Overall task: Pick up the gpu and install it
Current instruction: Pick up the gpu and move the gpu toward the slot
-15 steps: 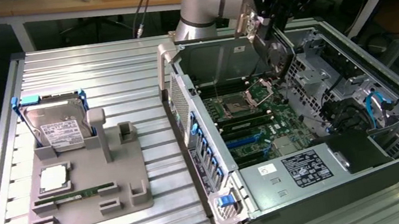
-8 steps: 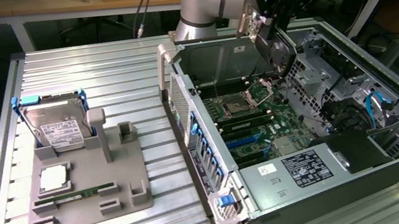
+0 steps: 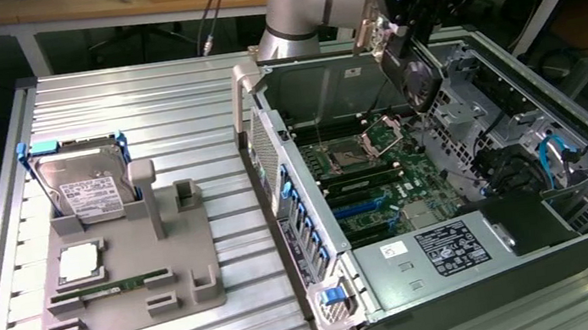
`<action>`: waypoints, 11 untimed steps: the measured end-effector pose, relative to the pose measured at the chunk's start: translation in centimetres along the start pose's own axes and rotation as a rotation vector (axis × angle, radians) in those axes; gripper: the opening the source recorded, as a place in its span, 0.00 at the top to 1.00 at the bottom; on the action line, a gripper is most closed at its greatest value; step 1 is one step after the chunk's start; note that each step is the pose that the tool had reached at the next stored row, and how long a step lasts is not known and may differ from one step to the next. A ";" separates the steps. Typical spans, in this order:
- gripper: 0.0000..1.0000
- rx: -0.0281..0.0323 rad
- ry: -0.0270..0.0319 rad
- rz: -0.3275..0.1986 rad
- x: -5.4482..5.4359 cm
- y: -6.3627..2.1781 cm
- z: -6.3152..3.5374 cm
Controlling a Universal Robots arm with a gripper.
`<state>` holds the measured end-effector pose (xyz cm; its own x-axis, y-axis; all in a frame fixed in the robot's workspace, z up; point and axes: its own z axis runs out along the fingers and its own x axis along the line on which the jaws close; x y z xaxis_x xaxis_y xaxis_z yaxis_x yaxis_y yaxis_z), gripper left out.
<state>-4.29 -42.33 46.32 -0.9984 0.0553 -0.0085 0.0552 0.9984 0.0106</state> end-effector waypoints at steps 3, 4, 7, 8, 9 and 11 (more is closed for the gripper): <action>0.73 0.0001 0.0001 0.000 -0.2 0.01 0.00; 0.73 0.0001 0.0000 -0.001 -0.3 0.02 0.00; 0.73 0.0000 0.0001 -0.001 -0.5 0.03 0.00; 0.73 0.0000 0.0000 -0.001 -0.6 0.03 0.00; 0.73 0.0000 0.0000 -0.001 -0.6 0.04 0.00; 0.73 0.0000 0.0000 -0.001 -0.8 0.04 0.01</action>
<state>-3.52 -42.33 46.32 -0.9985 0.0539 -0.0085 0.0538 0.9985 0.0106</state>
